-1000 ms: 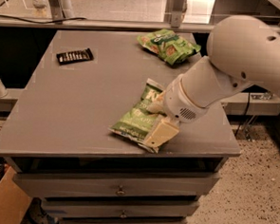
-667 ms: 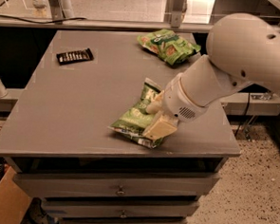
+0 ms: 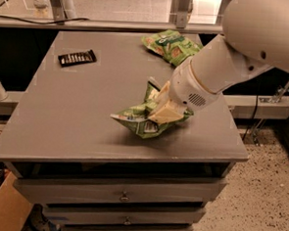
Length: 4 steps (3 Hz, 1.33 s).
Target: Move green jalapeno chip bag near rxbar chocolate
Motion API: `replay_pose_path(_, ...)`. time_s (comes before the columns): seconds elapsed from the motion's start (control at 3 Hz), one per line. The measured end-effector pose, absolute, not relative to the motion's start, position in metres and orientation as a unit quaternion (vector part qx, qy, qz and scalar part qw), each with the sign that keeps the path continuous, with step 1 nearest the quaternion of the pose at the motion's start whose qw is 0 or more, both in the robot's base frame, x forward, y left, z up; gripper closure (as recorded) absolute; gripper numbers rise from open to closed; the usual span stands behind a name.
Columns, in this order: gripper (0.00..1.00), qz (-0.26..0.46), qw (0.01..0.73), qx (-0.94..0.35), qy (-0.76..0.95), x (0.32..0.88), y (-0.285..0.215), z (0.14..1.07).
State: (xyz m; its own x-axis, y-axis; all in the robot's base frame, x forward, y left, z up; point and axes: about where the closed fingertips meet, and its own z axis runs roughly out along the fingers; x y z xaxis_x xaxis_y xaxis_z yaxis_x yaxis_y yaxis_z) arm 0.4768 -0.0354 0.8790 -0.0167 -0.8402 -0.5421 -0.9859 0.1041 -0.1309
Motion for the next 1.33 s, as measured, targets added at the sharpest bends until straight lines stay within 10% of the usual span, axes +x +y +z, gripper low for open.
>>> replay_pose_path(1.33,1.00,0.171,0.353,-0.654,0.647,0.538,0.001,0.925)
